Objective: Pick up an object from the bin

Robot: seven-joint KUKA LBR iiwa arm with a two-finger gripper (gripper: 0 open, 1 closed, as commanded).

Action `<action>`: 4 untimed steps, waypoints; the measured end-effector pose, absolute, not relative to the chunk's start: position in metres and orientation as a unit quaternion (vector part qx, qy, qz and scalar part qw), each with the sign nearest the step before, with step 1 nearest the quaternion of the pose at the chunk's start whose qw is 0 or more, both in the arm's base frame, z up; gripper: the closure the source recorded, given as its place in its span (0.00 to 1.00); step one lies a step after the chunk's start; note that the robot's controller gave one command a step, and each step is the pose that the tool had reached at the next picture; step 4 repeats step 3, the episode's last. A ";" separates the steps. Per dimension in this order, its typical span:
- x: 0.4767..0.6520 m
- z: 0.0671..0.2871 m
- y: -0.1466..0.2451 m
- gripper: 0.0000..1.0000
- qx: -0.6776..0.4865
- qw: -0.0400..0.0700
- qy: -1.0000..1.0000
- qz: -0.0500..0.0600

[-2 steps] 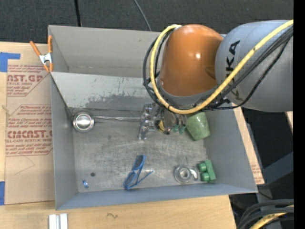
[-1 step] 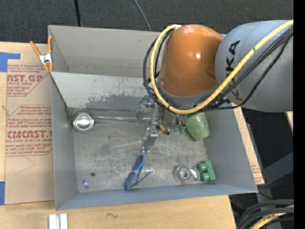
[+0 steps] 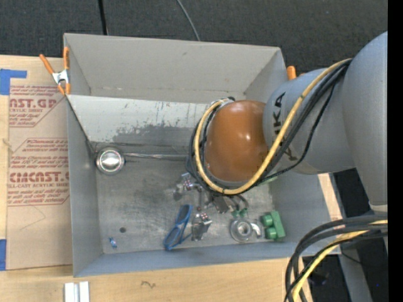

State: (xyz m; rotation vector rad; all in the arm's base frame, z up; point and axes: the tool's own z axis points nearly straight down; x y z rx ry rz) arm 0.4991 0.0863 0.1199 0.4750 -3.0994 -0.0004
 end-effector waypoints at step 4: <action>0.498 0.245 0.011 1.00 0.326 -0.004 -0.945 0.002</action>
Offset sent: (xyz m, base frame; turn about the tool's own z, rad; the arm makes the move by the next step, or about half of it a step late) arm -0.0103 -0.0125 -0.0478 -0.1266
